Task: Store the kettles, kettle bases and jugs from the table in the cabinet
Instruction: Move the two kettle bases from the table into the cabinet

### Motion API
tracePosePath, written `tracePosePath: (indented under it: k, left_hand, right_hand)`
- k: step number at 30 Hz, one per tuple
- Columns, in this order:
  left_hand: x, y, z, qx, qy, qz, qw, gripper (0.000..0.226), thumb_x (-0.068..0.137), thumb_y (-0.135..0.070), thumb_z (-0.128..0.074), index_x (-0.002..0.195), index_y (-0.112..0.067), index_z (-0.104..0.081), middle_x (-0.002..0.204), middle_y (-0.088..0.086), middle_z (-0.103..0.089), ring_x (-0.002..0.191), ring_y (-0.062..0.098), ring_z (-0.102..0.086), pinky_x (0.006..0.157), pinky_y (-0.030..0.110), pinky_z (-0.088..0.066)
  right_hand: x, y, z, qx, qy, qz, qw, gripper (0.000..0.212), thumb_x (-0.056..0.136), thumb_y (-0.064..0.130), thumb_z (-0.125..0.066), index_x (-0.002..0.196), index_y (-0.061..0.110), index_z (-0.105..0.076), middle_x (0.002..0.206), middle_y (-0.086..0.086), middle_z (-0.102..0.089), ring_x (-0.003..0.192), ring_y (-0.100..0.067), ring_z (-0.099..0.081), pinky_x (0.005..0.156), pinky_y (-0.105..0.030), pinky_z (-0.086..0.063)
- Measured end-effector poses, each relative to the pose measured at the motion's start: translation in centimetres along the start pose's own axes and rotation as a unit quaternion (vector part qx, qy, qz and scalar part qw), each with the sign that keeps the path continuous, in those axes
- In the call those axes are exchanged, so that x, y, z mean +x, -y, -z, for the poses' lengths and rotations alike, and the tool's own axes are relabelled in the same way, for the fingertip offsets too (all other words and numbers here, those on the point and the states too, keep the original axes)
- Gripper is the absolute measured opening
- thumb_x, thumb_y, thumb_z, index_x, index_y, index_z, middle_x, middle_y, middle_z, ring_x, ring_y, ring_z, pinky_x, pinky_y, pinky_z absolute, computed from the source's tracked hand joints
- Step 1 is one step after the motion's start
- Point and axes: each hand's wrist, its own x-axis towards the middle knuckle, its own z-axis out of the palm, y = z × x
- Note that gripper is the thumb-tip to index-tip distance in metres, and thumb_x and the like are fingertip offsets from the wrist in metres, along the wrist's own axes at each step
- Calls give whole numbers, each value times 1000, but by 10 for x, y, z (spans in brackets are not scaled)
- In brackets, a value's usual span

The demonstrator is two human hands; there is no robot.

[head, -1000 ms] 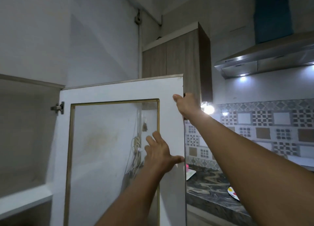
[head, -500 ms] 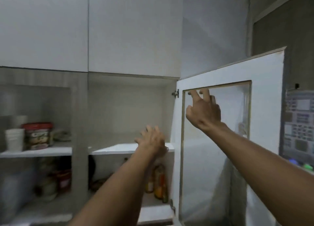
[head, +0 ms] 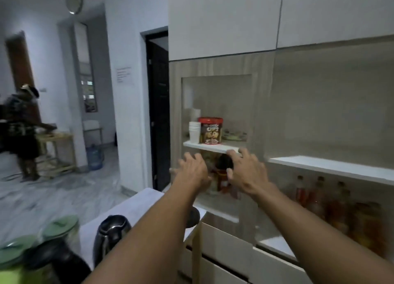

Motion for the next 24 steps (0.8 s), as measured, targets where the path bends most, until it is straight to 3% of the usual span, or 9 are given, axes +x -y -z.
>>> tracePosePath:
  k: [10,16,18,20,22,24]
  left_hand:
    - [98,165,-153,25,94,204,974,56,92,-38,-58,136,-13,-34,138,13,-37,125,34,-42,96,47,-40]
    - [159,191,-276,-44,177,291,939,74,87,-44,-64,144,-12,-28,144,16,-34,130,37,-41,102,46,-44]
    - [163,192,-312,-34,216,311,925,105,76,-57,-69,153,-16,-11,155,18,-17,142,41,-24,110,52,-35]
    - [158,190,-342,0,267,330,905,133,65,-67,-73,154,-22,15,163,13,10,149,43,5,113,64,-21]
    - [151,190,-365,16,284,351,892,142,62,-68,-75,151,-24,26,162,6,21,148,40,18,111,68,-16]
    - [142,190,-380,22,246,374,894,138,66,-62,-77,152,-23,24,163,1,18,150,35,16,112,66,-19]
  right_hand:
    - [104,34,-266,-1,234,102,967,48,89,31,-51,136,26,-42,139,-7,-45,122,-34,-49,94,-46,-47]
    - [169,-4,-414,17,368,119,922,55,91,35,-50,143,25,-36,151,-8,-34,130,-36,-43,100,-49,-44]
    - [180,-18,-447,9,406,110,907,77,84,48,-59,150,30,-23,158,-7,-20,135,-39,-36,103,-52,-40]
    - [184,-30,-473,-15,456,121,881,110,70,62,-69,153,40,-1,163,-4,4,141,-43,-22,107,-57,-34]
    - [182,-38,-490,-18,483,138,865,126,61,69,-74,149,51,14,163,1,18,144,-47,-10,109,-62,-29]
    - [185,-43,-501,-3,490,139,860,133,56,68,-78,146,53,19,162,5,19,143,-49,-10,107,-63,-31]
